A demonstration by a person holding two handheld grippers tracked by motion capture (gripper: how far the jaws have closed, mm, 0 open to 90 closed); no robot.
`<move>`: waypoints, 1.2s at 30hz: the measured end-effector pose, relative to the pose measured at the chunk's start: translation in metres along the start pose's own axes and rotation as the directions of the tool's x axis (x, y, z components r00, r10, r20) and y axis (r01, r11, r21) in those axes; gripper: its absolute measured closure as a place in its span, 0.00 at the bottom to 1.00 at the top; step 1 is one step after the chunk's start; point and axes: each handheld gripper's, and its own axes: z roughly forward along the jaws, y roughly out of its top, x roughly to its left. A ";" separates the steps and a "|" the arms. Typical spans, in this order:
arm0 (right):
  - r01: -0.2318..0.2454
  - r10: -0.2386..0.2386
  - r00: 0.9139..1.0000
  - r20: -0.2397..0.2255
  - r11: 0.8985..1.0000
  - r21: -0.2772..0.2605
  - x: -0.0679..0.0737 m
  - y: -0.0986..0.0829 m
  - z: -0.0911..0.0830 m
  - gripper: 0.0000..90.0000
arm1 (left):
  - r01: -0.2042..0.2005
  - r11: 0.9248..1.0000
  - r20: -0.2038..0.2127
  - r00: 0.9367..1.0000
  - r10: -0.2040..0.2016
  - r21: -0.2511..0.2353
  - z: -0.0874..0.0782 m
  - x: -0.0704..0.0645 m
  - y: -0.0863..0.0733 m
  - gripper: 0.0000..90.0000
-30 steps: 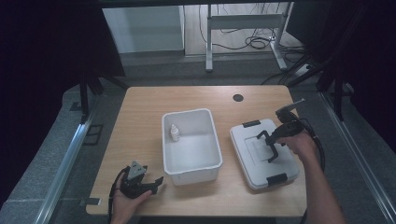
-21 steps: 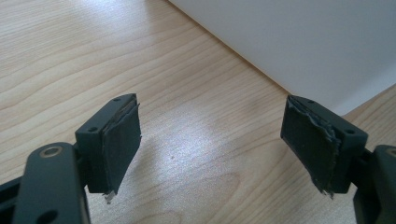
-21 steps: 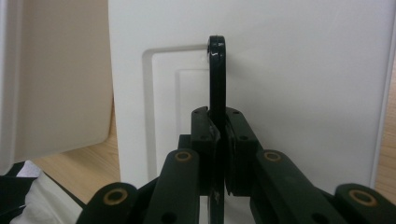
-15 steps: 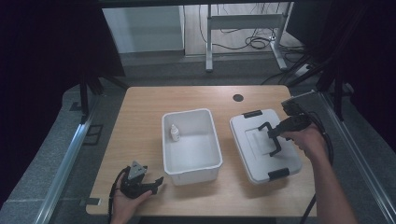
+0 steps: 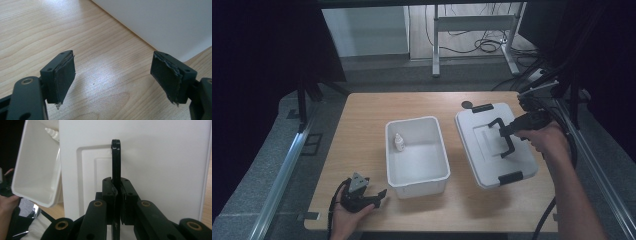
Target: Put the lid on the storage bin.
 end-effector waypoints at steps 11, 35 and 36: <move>-0.033 0.033 0.999 -0.020 0.999 -0.011 0.032 0.010 -0.005 0.94 | -0.006 1.000 -0.003 1.000 0.006 0.004 0.001 0.002 0.001 0.22; -0.073 0.073 0.996 -0.042 0.997 -0.009 0.097 0.027 0.023 0.94 | -0.018 1.000 -0.017 1.000 0.019 0.017 0.004 0.002 0.003 0.22; -0.072 0.072 0.997 -0.041 0.997 -0.006 0.102 0.028 0.025 0.94 | -0.019 1.000 -0.018 1.000 0.019 0.017 0.004 0.002 0.003 0.22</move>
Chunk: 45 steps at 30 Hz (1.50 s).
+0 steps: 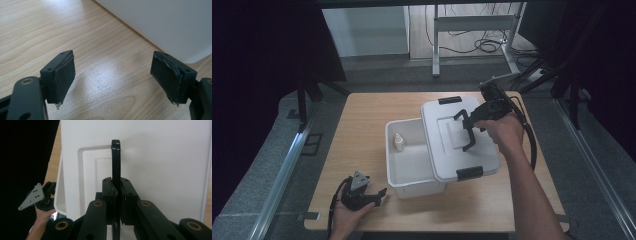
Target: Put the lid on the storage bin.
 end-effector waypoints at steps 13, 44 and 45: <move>-0.006 0.005 1.000 0.016 0.999 0.049 0.044 0.008 0.041 0.94 | -0.011 1.000 -0.011 1.000 0.011 -0.007 -0.001 -0.001 0.000 0.22; -0.081 0.087 0.995 -0.055 0.991 0.103 0.067 0.011 0.115 0.94 | -0.016 1.000 -0.010 1.000 0.015 -0.017 -0.002 -0.002 0.001 0.22; -0.084 0.091 0.994 -0.059 0.991 0.104 0.065 0.010 0.116 0.94 | -0.016 1.000 -0.010 1.000 0.016 -0.016 -0.002 -0.002 0.000 0.22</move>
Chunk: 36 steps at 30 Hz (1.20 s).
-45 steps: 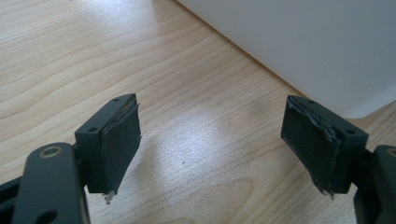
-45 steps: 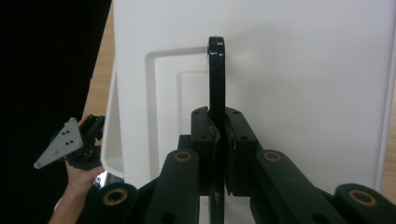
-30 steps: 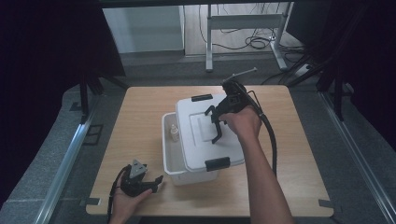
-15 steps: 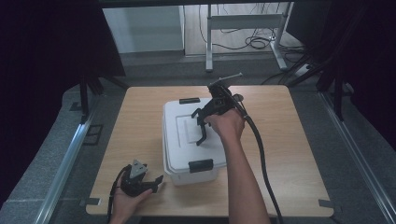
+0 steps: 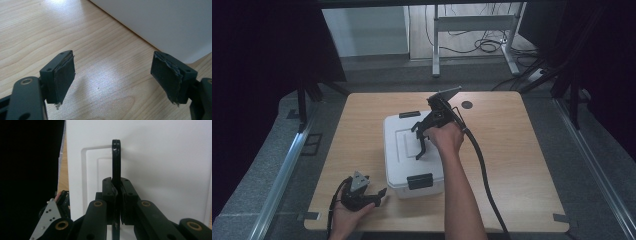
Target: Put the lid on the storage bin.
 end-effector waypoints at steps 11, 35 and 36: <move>-0.012 0.010 0.998 -0.060 1.000 -0.017 -0.012 0.000 0.005 0.92 | -0.015 1.000 0.005 1.000 0.015 0.010 0.001 -0.001 0.000 0.22; -0.029 0.026 0.998 -0.053 0.998 -0.051 -0.016 0.004 0.004 0.92 | -0.027 0.999 0.015 1.000 0.027 0.018 0.002 -0.002 0.000 0.22; -0.031 0.028 0.998 -0.055 0.998 -0.051 -0.016 0.004 0.004 0.92 | -0.027 0.999 0.016 1.000 0.027 0.017 0.002 -0.002 0.000 0.22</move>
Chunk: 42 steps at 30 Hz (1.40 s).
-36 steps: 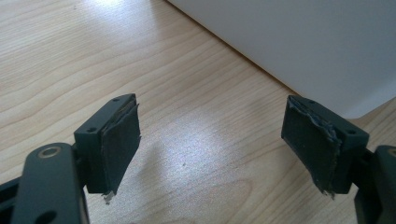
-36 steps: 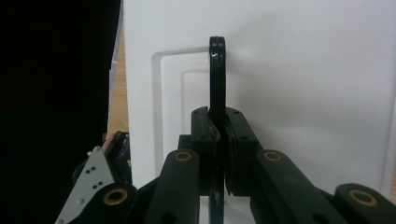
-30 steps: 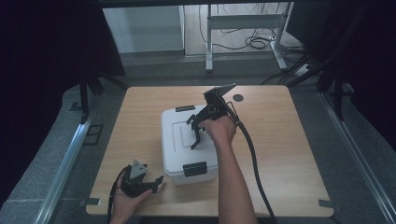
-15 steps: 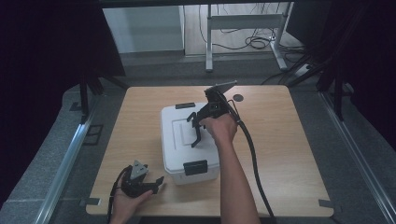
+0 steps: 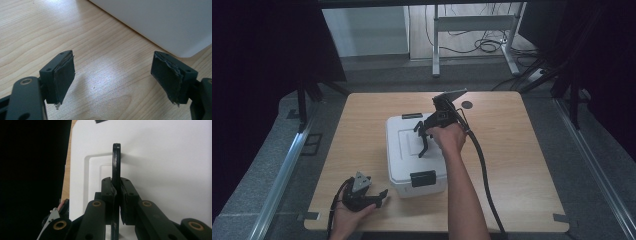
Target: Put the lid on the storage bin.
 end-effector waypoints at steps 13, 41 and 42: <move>0.023 -0.023 1.000 0.008 1.000 -0.008 0.005 -0.002 0.001 0.92 | 0.003 1.000 -0.001 1.000 -0.003 -0.001 0.000 0.000 0.000 0.22; 0.058 -0.057 0.998 0.033 0.998 -0.027 0.006 -0.011 0.008 0.81 | -0.006 1.000 -0.001 1.000 0.006 0.003 0.001 -0.001 0.000 0.22; 0.079 -0.079 0.996 0.040 0.997 -0.018 0.007 -0.010 0.007 0.75 | -0.005 1.000 -0.001 1.000 0.005 0.002 0.000 -0.001 0.000 0.22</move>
